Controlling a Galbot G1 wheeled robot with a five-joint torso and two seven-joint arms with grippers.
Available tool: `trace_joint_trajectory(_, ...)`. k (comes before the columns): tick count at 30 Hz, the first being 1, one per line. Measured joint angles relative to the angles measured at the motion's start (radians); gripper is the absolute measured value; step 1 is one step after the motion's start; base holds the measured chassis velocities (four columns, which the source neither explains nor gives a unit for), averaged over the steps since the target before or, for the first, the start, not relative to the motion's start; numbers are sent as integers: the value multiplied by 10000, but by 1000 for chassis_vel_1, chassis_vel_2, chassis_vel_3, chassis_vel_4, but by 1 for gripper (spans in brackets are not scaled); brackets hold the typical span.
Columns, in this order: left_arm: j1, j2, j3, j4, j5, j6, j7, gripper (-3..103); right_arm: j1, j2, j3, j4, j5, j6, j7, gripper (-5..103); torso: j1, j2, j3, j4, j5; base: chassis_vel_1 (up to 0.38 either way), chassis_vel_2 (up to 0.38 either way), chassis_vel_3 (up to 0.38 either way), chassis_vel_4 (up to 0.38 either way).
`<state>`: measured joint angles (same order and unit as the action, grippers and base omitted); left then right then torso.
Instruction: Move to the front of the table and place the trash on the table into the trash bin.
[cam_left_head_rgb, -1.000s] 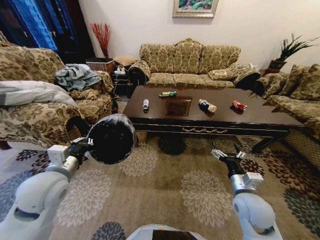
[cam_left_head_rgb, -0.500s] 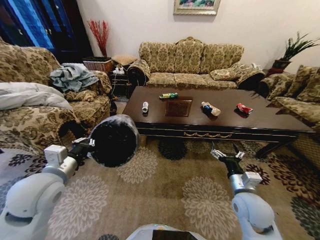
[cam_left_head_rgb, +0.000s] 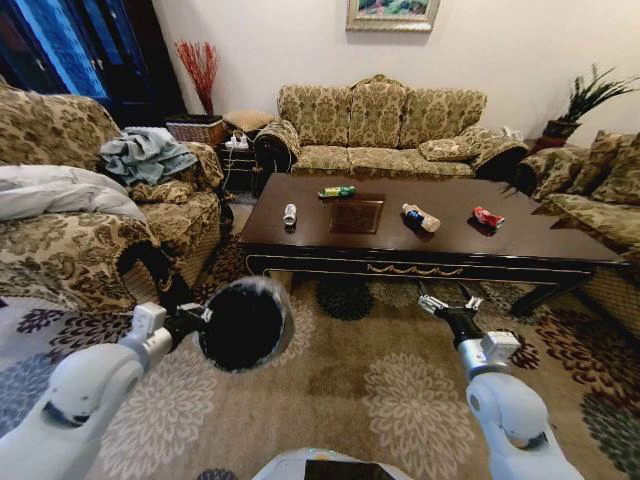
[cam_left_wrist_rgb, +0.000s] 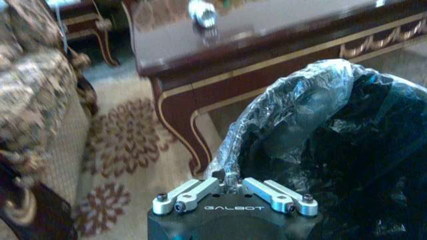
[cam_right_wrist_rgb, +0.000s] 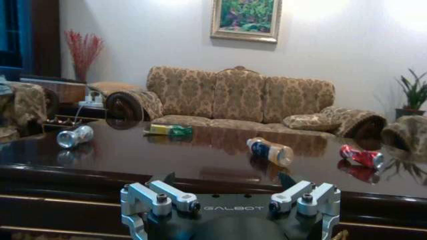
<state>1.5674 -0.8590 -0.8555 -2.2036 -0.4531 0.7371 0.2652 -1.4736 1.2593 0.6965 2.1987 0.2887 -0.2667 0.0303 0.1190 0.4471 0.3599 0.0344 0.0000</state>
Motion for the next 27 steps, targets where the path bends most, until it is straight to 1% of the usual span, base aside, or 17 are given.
trace_joint_trajectory(4, -159, 99, 808, 833, 334, -2, 61, 1, 79, -116, -110, -97, 37, 7, -292, 100, 0, 0, 0, 1, 1, 0, 0, 0, 0)
trace_joint_trajectory(8, -295, 91, 1096, 1101, 403, -2, 10, 1, 112, -122, -149, -149, 48, 24, -455, 100, -1, 0, 0, 2, 0, -38, 38, 28, -27)
trace_joint_trajectory(10, -481, 62, 1393, 1234, 546, -6, 120, 1, 129, -106, -201, -233, 21, 68, -520, 100, -1, 0, 0, 1, 0, -78, 83, 91, -87)
trace_joint_trajectory(12, -603, 63, 1619, 1301, 730, -10, 400, 1, 141, -58, -228, -279, 5, 83, -521, 100, -2, 1, -1, 1, 1, -134, 119, 129, -131)
trace_joint_trajectory(17, -738, 58, 1899, 1424, 911, -11, 529, 1, 207, -7, -257, -371, -20, 83, -519, 100, -1, 0, 0, -1, -1, -173, 155, 164, -164)
trace_joint_trajectory(19, -774, -3, 2070, 1525, 1106, -16, 620, 1, 284, 61, -307, -475, -50, 75, -526, 100, 2, -1, 2, 0, 2, -193, 188, 183, -190)
trace_joint_trajectory(24, -817, -45, 2191, 1647, 1263, -17, 680, 1, 349, 120, -386, -565, -120, 55, -544, 100, 3, -1, 3, 0, 0, -185, 179, 164, -169)
trace_joint_trajectory(27, -821, -82, 2155, 1713, 1327, -20, 733, 1, 481, 17, -457, -628, -72, -23, -592, 100, 6, -1, 4, -1, -2, -83, 103, 110, -123)
